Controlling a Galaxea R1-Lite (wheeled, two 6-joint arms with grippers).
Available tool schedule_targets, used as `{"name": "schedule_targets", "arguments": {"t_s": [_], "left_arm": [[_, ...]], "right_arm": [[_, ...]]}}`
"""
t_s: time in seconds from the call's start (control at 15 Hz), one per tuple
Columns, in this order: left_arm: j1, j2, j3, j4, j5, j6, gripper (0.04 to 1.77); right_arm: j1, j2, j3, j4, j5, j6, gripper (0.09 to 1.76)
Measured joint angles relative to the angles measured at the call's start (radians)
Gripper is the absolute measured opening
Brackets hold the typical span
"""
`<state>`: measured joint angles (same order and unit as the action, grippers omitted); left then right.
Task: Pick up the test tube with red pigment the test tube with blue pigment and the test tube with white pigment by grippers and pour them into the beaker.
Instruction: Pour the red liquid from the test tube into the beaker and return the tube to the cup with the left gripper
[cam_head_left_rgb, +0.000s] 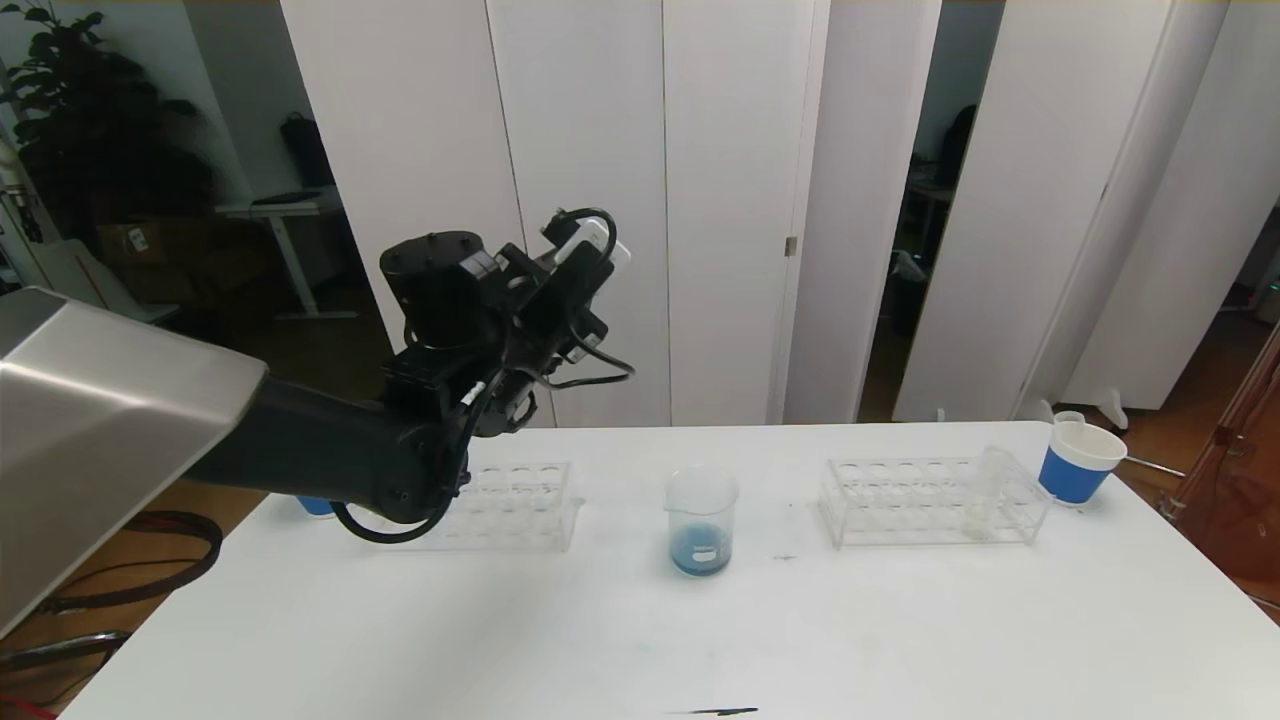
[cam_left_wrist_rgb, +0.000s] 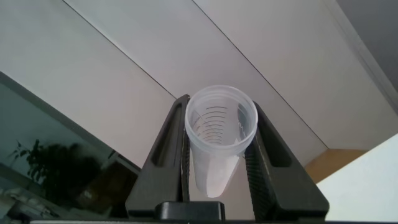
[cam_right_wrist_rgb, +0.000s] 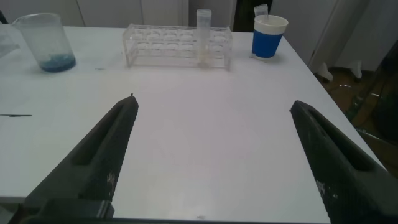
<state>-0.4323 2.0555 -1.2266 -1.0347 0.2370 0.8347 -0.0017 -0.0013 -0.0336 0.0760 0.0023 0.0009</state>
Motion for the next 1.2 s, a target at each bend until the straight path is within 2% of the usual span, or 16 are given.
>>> {"name": "schedule_targets", "arguments": {"t_s": [0.07, 0.2, 0.33, 0.47, 0.67, 0.73, 0.87, 1.2], "left_arm": [[0.003, -0.032, 0.002, 0.094, 0.039, -0.089, 0.6], [0.008, -0.093, 0.009, 0.285, 0.075, -0.255, 0.6], [0.015, -0.158, 0.022, 0.45, 0.08, -0.42, 0.6], [0.027, -0.213, 0.04, 0.56, 0.069, -0.538, 0.6], [0.048, -0.276, 0.073, 0.66, 0.06, -0.679, 0.6], [0.057, -0.295, 0.091, 0.681, 0.04, -0.725, 0.6], [0.092, -0.335, 0.14, 0.723, -0.037, -0.8, 0.6], [0.191, -0.418, 0.266, 0.73, -0.143, -0.828, 0.6]], "right_arm": [[0.0, 0.0, 0.0, 0.0, 0.0, 0.0, 1.75], [0.0, 0.0, 0.0, 0.0, 0.0, 0.0, 1.75], [0.0, 0.0, 0.0, 0.0, 0.0, 0.0, 1.75], [0.0, 0.0, 0.0, 0.0, 0.0, 0.0, 1.75], [0.0, 0.0, 0.0, 0.0, 0.0, 0.0, 1.75], [0.0, 0.0, 0.0, 0.0, 0.0, 0.0, 1.75], [0.0, 0.0, 0.0, 0.0, 0.0, 0.0, 1.75], [0.0, 0.0, 0.0, 0.0, 0.0, 0.0, 1.75]]}}
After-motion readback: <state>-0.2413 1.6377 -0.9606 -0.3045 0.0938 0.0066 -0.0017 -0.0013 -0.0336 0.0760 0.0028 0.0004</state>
